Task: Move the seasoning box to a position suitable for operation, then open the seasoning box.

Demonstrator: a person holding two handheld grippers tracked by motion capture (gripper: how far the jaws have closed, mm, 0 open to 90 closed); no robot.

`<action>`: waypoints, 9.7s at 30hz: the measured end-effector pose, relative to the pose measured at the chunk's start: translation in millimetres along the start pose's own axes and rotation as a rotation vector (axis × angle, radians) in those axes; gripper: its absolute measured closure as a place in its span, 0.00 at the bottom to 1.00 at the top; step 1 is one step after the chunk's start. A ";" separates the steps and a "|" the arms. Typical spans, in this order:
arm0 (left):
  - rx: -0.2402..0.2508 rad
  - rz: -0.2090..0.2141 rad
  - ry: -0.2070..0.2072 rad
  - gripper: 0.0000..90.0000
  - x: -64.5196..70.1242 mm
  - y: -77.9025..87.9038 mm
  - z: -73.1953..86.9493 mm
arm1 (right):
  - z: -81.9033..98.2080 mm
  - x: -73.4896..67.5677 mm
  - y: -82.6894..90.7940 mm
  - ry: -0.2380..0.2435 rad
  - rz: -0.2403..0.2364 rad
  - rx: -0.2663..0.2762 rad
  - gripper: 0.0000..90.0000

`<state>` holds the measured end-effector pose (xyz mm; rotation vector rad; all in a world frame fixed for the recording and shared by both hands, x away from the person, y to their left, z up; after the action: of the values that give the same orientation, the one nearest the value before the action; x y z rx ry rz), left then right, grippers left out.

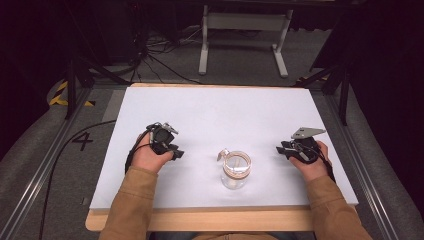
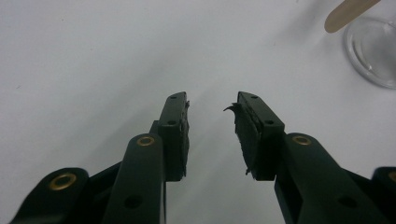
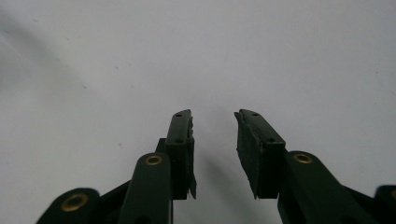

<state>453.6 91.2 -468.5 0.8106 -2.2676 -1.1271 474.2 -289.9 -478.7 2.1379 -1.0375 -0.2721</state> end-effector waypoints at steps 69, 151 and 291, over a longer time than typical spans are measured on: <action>0.009 0.390 -0.258 1.00 74.7 -62.3 -66.4 | 29.6 -69.4 53.9 0.020 -0.289 0.030 1.00; 0.399 0.326 -0.127 1.00 97.9 -5.3 -96.8 | -1.7 -137.5 21.2 0.155 -0.352 0.013 1.00; 0.384 0.097 0.061 0.91 28.8 42.9 -12.5 | -114.3 -129.7 16.8 0.166 -0.412 0.349 1.00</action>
<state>428.5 85.5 -422.0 0.8512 -2.4780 -0.6212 433.6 -139.8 -401.4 2.6348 -0.5714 -0.1061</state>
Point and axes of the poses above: each handheld gripper's, and its own axes: y roughly backward along the jaws, z roughly out of its underside, x roughly to its right, the point moved 9 cm from there along -y, roughly forward along the jaws, and after that the axes turned 2 degrees about y, right-handed, at the moved point
